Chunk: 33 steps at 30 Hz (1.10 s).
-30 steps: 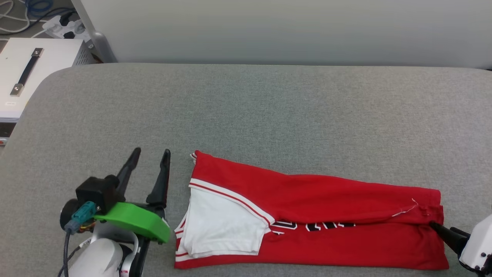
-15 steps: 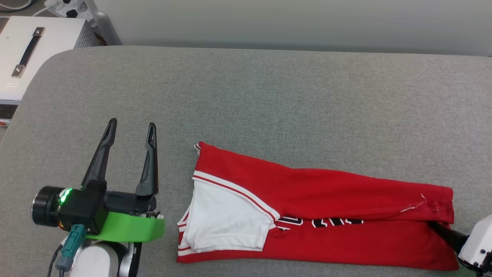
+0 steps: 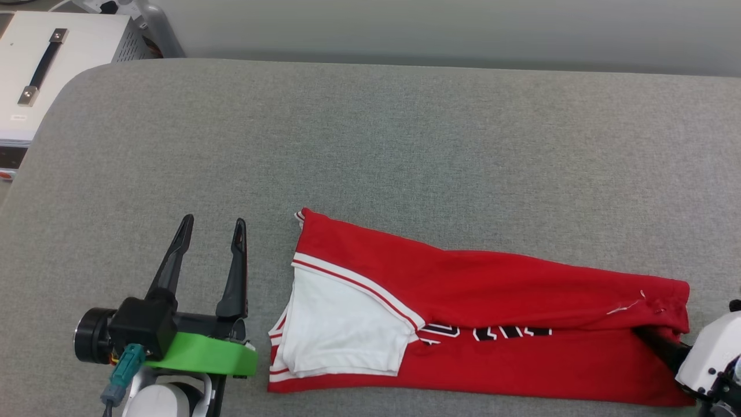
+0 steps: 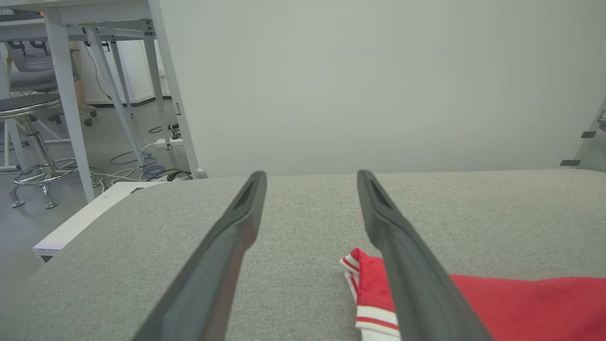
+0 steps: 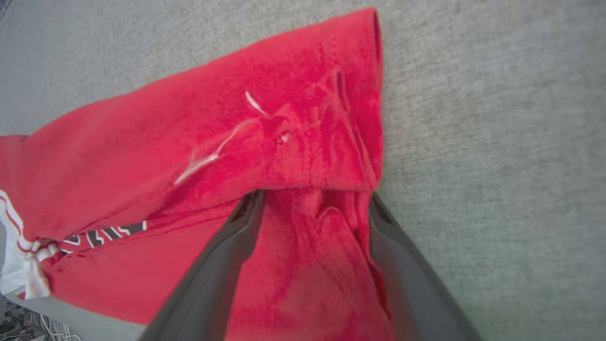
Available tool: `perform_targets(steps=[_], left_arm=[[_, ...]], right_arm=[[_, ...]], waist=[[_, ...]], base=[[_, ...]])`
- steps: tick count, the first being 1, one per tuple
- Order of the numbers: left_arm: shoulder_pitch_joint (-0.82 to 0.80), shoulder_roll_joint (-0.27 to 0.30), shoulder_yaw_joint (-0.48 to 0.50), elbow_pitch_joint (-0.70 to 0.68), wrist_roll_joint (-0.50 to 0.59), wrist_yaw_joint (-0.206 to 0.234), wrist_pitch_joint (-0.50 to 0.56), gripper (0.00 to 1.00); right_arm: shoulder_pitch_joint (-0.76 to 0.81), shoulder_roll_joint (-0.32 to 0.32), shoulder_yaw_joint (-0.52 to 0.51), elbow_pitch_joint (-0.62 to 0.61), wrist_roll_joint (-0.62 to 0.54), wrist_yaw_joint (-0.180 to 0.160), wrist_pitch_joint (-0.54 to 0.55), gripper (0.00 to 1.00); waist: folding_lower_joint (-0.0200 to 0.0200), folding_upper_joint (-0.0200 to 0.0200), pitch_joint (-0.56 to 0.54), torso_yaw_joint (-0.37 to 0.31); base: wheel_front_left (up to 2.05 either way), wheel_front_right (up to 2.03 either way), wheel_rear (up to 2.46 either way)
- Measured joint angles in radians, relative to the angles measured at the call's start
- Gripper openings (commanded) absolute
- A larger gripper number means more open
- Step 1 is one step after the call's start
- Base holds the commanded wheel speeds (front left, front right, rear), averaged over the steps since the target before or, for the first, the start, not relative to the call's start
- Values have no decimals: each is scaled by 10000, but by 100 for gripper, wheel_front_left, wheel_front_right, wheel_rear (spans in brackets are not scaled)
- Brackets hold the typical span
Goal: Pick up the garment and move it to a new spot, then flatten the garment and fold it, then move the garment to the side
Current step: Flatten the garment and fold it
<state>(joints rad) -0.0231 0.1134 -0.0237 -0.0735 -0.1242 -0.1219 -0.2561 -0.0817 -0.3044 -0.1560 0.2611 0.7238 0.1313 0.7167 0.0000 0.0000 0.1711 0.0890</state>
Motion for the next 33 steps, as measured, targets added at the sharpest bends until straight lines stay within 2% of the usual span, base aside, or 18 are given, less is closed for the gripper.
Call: perform_targets(steps=[14, 15, 16, 17, 27, 33], left_arm=[[-8, -125, -33, 268, -8, -59, 0, 100], [-8, -125, -31, 276, -19, -59, 0, 100], [-8, -125, -29, 280, -19, -59, 0, 100], [-8, -123, -25, 286, -21, -59, 0, 100], [-3, -123, 0, 334, -150, -59, 0, 100], [1, -123, 4, 372, -194, -59, 0, 100]], right_arm=[[-233, 165, 1001, 272, 209, 0, -485, 100], [-236, 159, 1032, 311, 247, 0, -535, 89], [-241, 148, 1043, 337, 299, 0, -564, 23], [-243, 119, 1078, 374, 337, 0, -637, 0], [-241, -270, 1183, 784, 468, 15, -1498, 0], [-265, -606, 838, 1060, 291, 29, -1856, 0]], waist=[[0, 0, -28, 46], [0, 0, -35, 49], [0, 0, -42, 50], [0, 0, -53, 48], [1, 0, -262, -12], [0, 0, -371, -60]], base=[[0, 0, 0], [0, 0, 0], [0, 0, 0], [0, 0, 0], [0, 0, 0], [0, 0, 0]])
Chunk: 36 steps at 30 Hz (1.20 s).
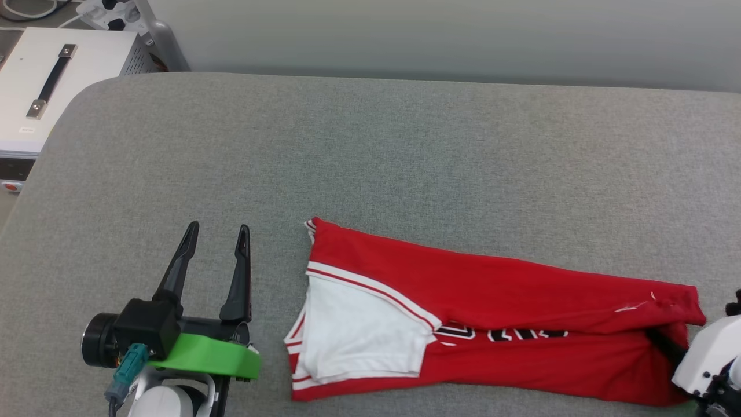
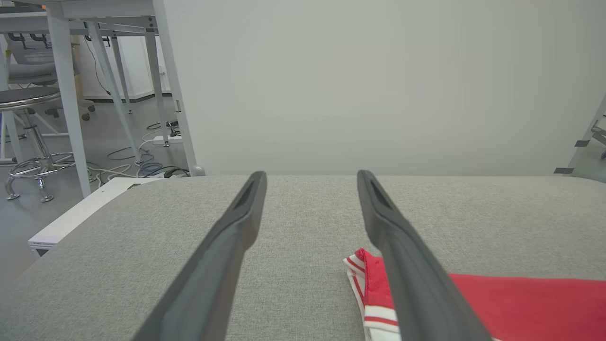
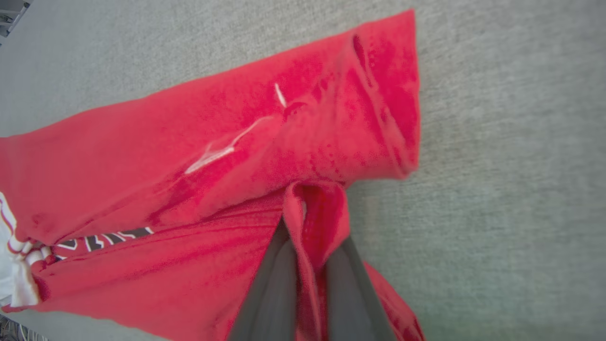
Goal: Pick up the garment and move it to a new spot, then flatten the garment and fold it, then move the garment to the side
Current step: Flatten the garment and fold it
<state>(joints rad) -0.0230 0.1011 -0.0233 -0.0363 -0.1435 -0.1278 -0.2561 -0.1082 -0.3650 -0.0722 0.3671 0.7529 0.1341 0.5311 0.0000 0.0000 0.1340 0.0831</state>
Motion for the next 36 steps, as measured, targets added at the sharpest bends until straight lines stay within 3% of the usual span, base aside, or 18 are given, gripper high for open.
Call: perform_targets(steps=[8, 12, 24, 36], left_arm=[[8, 2, -42, 167, -71, 0, 0, 100], [22, 2, -63, 249, -134, 0, 0, 100], [475, -15, -58, 393, -186, 0, 0, 100], [682, -19, -36, 395, -253, 0, 0, 100]], right_arm=[[-233, -1001, -863, 754, -869, -15, -155, 0], [-395, -1051, -945, 802, -940, -15, -161, 0], [299, -694, -347, -1356, -882, -25, 585, 0], [1546, 882, 384, -4128, -899, -27, 1772, 0]], waist=[[0, 0, -166, -11], [0, 0, -331, -1], [0, 0, -1137, 35], [0, 0, -1572, 342]], base=[[0, 0, 0], [0, 0, 0], [0, 0, 0], [0, 0, 0]])
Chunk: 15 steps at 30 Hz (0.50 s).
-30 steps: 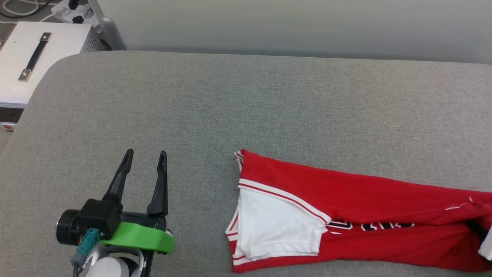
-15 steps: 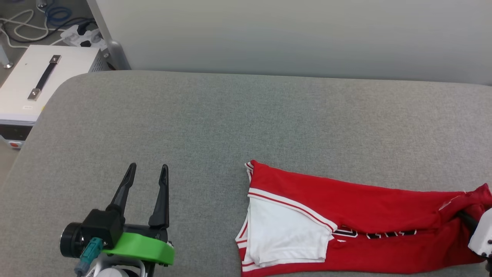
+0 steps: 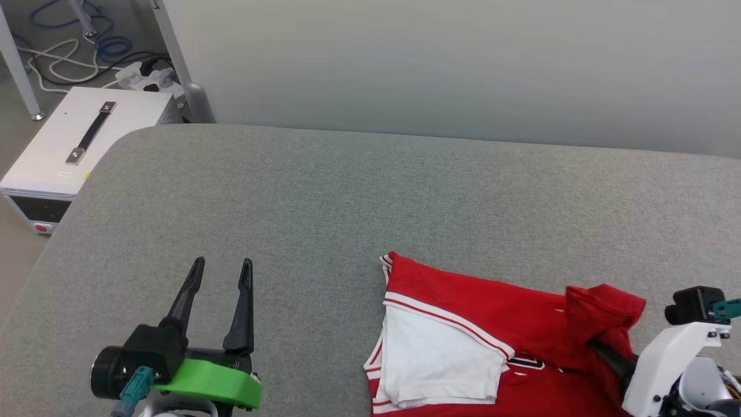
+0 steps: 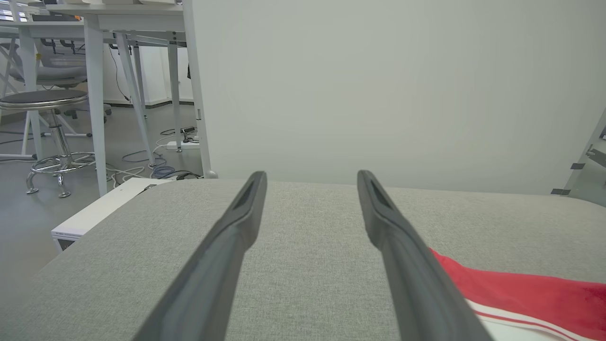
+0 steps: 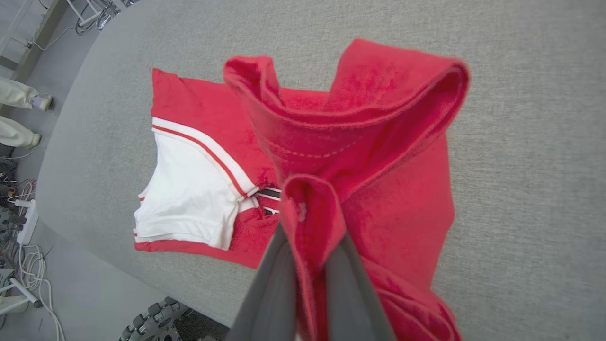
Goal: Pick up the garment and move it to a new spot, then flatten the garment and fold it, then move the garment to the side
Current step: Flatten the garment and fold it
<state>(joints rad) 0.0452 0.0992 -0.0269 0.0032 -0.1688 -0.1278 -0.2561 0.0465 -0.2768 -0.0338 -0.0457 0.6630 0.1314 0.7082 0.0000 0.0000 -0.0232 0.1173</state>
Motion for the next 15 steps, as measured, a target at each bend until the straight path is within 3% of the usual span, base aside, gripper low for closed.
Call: perform_targets(steps=[8, 15], left_arm=[[71, -8, 29, 13, -71, 0, 0, 100], [96, -6, 81, 19, -84, 0, 0, 100]], right_arm=[[135, 1707, 259, -635, -2, 0, 546, 0], [-139, 2203, 529, -209, 146, 0, 35, 0]], waist=[[0, 0, -134, 395], [0, 0, -84, 781]], base=[[0, 0, 0], [0, 0, 0]])
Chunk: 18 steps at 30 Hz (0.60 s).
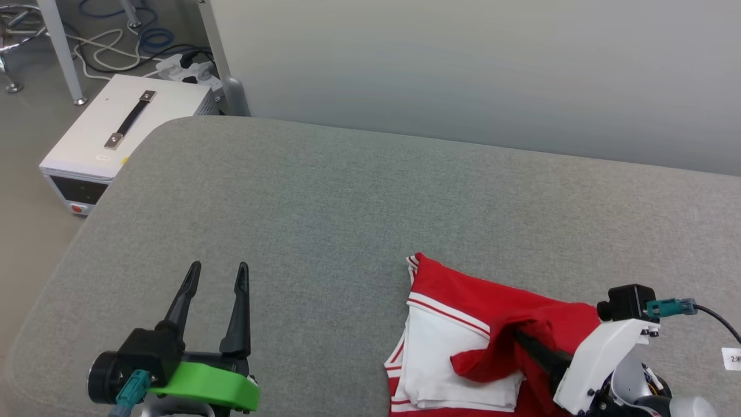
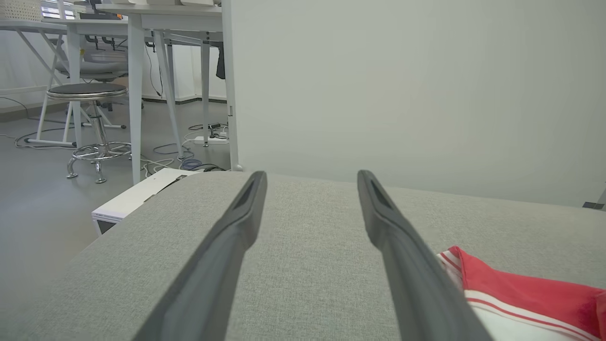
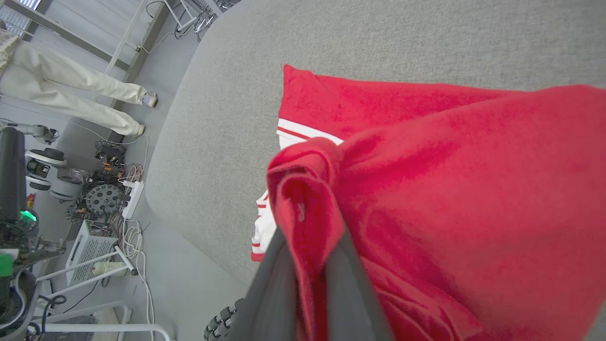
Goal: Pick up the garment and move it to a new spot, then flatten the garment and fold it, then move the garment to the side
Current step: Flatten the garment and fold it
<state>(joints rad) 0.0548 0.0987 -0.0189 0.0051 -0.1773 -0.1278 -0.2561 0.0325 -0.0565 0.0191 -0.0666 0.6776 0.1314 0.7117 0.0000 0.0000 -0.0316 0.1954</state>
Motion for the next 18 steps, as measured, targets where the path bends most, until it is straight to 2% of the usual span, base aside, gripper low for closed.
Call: perform_targets(steps=[6, 12, 18], left_arm=[[-3, -4, 8, 0, -4, 0, 0, 100], [-14, -8, -12, 10, -58, 0, 0, 100], [-69, -19, -50, 13, -73, 0, 0, 100]], right_arm=[[-661, 48, 428, 1011, 1041, 0, -1290, 0], [-1505, 50, 851, 2165, 1302, 0, -2533, 0], [-2071, 56, 1778, 3348, 1365, 0, -3461, 0]], waist=[[0, 0, 185, 278], [0, 0, 405, 499], [0, 0, 604, 667]], base=[[0, 0, 0], [0, 0, 0], [0, 0, 0]])
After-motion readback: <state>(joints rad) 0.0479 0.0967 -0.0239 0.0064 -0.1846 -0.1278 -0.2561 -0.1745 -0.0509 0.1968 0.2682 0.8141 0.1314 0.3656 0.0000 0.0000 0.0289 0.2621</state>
